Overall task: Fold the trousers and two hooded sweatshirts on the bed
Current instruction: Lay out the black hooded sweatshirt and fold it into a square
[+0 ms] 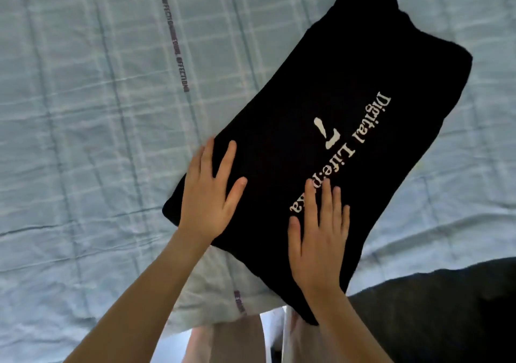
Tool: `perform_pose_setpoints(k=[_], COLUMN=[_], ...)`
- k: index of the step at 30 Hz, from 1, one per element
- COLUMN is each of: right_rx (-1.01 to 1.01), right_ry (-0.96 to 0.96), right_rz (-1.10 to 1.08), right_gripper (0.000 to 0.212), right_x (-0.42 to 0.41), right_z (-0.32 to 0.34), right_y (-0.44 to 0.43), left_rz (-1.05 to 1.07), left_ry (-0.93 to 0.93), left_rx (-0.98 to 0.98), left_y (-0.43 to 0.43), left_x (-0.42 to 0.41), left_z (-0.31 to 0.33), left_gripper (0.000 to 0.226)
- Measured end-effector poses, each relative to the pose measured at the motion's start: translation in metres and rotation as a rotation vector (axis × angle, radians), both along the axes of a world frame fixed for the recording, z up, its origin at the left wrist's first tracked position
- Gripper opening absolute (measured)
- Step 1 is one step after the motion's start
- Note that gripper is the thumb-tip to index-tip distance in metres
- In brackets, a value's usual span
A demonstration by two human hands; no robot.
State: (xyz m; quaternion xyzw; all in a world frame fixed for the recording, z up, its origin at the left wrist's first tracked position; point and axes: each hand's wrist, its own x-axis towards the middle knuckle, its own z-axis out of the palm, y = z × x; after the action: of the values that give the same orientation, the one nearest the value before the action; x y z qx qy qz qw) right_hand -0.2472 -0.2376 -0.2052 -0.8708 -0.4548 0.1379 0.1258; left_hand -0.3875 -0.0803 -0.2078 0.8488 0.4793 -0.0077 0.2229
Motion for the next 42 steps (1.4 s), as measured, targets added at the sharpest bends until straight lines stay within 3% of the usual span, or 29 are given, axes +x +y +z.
perform_pose_setpoints(k=[9,12,15,20,23,26,30,38,42], right_rx=[0.058,0.025,-0.014,0.222,0.332,0.514,0.486,0.438,0.4], right_ry=[-0.03,-0.061,0.08,0.461,0.713,1.08,1.327,1.012,1.041], right_rz=[-0.068,-0.332,-0.579,-0.68,-0.672,-0.652,-0.61,-0.592,-0.563], right_gripper=[0.057,0.061,0.07,0.075,0.067,0.062,0.06,0.06,0.063], right_x=[-0.016,-0.023,-0.038,-0.048,-0.05,-0.049,-0.064,-0.072,-0.082], right_z=[-0.005,0.006,0.004,0.01,0.022,0.036,0.057,0.061,0.032], right_y=[-0.018,-0.036,-0.053,-0.079,-0.095,-0.12,-0.156,-0.187,-0.162], left_rz=[0.01,0.005,0.045,0.071,0.063,0.083,0.091,0.215,0.234], left_ry=[-0.07,-0.034,0.016,-0.295,-0.433,-0.48,-0.484,-0.555,-0.495], left_rx=[0.005,0.036,-0.1,-0.52,-0.711,-0.823,-0.908,-0.823,-0.773], left_y=[-0.005,0.003,0.018,0.019,0.004,-0.017,-0.049,-0.088,-0.085], left_x=[-0.008,-0.015,-0.036,-0.064,-0.074,-0.088,-0.116,-0.15,-0.151], left_z=[-0.013,0.001,0.013,0.029,0.038,0.05,0.062,0.063,0.049], left_gripper=[0.063,0.065,0.07,0.08,0.086,0.087,0.086,0.084,0.08])
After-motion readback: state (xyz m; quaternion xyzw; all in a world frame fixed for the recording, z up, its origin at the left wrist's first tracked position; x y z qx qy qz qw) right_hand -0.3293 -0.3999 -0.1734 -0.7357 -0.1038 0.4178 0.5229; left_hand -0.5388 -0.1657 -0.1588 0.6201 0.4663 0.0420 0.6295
